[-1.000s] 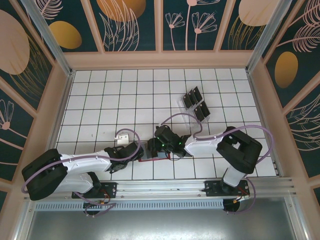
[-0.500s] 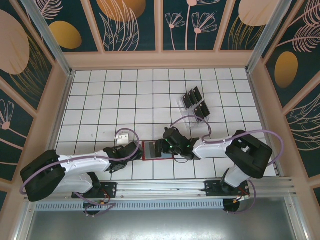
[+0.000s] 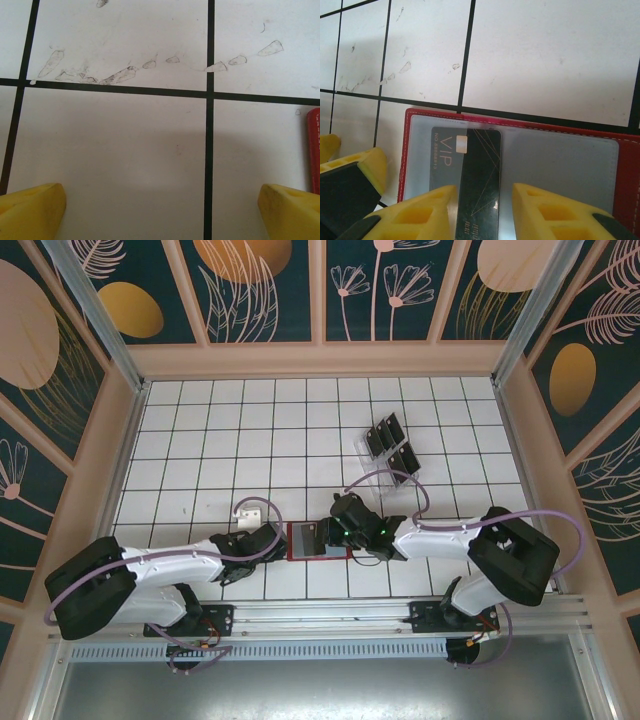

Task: Put the credit cards into the card holder

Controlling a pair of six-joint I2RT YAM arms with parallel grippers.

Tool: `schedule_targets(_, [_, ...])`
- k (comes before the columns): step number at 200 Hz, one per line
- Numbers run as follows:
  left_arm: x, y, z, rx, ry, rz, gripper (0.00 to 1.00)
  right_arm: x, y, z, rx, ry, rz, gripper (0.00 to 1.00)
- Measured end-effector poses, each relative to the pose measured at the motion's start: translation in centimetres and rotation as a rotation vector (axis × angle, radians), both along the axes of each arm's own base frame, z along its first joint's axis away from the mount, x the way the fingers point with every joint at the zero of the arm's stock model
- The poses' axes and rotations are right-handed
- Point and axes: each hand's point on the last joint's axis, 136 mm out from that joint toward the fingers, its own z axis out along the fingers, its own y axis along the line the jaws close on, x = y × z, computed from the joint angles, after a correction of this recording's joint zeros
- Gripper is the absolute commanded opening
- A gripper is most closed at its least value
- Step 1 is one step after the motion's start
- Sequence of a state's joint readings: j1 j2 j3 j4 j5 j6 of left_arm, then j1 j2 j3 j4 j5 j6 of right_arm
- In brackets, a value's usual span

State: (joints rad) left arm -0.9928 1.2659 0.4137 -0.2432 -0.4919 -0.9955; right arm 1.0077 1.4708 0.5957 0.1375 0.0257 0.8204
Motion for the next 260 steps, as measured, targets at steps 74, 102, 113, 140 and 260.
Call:
schedule_targets(74, [0.1,0.1,-0.2,0.018,0.001,-0.004,0.99,-0.7,0.3,-1.6,-0.027,0.028,0.019,0.26])
schedule_targets(102, [0.1,0.0,-0.2,0.018,0.001,-0.004,0.99,-0.9,0.5,-2.0,-0.026,0.036,0.016,0.22])
schedule_targets(113, [0.1,0.0,-0.2,0.017,0.000,-0.004,0.98,-0.9,0.7,-2.0,-0.022,0.036,0.017,0.20])
schedule_targets(140, [0.1,0.0,-0.2,0.017,0.000,-0.006,0.98,-1.0,1.2,-1.9,-0.014,0.036,0.022,0.16])
schedule_targets(260, [0.2,0.0,-0.3,0.018,-0.011,-0.012,0.98,-1.9,3.4,-1.7,0.001,0.051,0.072,0.03])
